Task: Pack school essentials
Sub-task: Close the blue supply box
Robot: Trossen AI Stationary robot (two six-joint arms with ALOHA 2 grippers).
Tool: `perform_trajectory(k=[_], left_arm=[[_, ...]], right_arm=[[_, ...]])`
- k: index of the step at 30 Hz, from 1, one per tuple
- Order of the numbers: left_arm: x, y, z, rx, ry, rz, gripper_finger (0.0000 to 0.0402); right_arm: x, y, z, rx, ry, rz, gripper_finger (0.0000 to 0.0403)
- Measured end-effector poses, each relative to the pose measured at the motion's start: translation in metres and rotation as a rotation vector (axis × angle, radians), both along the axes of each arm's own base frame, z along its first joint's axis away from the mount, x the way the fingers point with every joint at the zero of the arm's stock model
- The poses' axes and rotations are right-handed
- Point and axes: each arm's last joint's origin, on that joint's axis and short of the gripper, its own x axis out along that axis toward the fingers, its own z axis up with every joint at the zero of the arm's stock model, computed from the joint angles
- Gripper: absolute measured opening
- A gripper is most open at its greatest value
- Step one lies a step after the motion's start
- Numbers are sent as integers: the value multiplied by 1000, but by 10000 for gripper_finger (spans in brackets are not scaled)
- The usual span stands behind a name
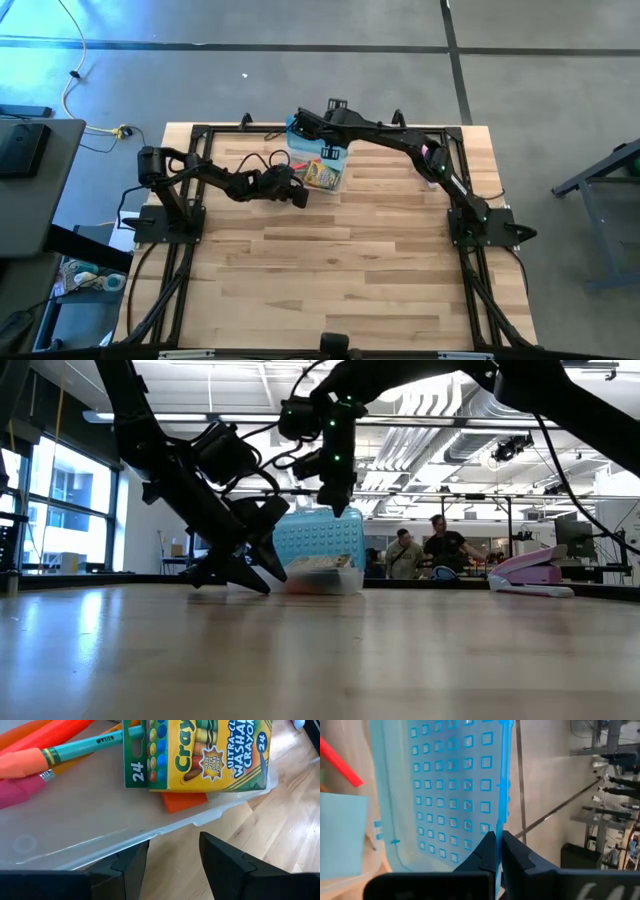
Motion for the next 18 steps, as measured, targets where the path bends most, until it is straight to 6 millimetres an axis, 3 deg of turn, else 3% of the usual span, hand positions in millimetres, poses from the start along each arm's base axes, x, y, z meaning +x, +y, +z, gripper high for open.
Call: perform_trajectory(k=[9,18], left_arm=[[0,0,0,19,15,-30,170],[0,0,0,29,19,-29,170]], right_arm=[[2,28,0,7,0,-45,0],[11,63,0,-93,16,-20,0]])
